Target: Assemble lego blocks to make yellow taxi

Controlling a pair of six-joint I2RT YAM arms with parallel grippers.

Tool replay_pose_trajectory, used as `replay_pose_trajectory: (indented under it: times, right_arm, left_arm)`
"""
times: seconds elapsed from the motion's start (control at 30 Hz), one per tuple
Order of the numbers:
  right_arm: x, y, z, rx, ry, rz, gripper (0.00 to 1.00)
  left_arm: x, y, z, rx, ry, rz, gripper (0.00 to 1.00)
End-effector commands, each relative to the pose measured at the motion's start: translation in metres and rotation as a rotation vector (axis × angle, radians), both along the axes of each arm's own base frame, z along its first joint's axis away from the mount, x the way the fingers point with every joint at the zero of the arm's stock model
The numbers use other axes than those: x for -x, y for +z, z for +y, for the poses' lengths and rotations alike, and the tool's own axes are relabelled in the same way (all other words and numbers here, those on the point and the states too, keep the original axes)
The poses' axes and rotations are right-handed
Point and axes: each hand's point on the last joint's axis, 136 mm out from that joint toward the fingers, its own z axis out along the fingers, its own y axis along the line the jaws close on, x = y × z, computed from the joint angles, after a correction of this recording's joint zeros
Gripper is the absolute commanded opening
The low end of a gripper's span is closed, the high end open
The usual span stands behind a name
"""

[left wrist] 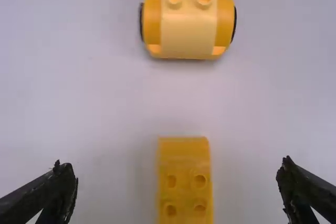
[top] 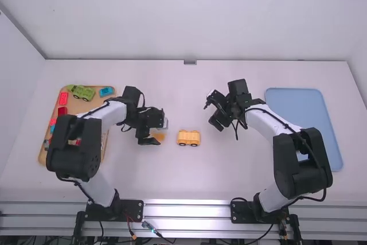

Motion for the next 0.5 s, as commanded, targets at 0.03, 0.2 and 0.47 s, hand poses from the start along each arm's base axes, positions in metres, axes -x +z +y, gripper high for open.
replay_pose_trajectory:
  times: [0.03,0.2,0.47]
  right_arm:
    - [-0.005,0.009,0.004,-0.023,0.004,-0.015,0.99]
    - [0.018,0.015,0.034,-0.172,0.217,-0.012,0.99]
    - [0.055,0.020,0.059,-0.406,0.477,-0.076,0.99]
  left_arm:
    - [0.006,0.021,-0.005,0.229,-0.036,-0.068,0.99]
    - [0.011,0.003,0.010,0.266,0.035,-0.078,0.99]
    - [0.012,-0.011,0.022,0.347,0.127,-0.103,0.99]
